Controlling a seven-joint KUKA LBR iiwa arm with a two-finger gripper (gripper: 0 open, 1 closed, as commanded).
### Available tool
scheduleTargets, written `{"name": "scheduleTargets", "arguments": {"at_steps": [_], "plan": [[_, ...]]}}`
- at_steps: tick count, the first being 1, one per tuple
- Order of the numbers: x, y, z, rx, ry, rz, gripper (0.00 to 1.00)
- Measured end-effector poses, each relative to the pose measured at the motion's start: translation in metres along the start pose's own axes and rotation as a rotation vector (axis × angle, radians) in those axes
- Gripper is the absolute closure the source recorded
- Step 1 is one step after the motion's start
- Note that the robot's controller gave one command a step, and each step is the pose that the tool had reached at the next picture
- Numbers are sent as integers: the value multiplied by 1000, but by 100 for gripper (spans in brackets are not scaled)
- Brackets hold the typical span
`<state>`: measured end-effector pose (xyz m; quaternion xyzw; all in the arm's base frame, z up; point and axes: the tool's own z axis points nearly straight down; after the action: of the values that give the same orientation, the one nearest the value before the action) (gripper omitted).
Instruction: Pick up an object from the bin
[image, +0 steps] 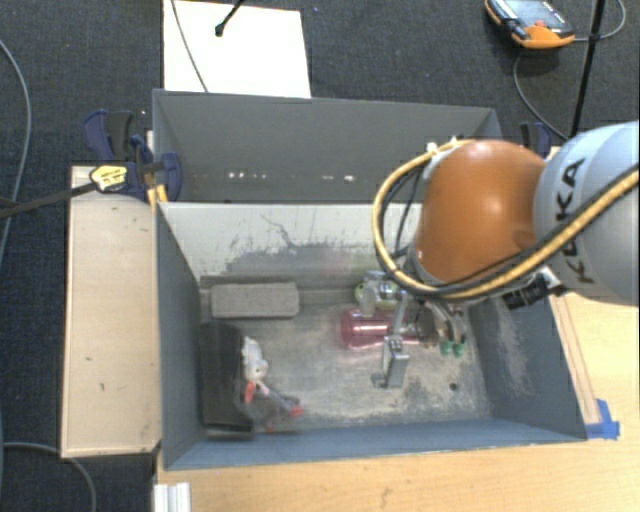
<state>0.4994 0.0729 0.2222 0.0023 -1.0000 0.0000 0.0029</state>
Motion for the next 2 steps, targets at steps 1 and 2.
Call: {"name": "scheduleTargets", "arguments": {"at_steps": [1,2], "plan": [[-1,0,-4,-1,-8,3,0],[-38,-22,39,-2,-15,-41,0]]}}
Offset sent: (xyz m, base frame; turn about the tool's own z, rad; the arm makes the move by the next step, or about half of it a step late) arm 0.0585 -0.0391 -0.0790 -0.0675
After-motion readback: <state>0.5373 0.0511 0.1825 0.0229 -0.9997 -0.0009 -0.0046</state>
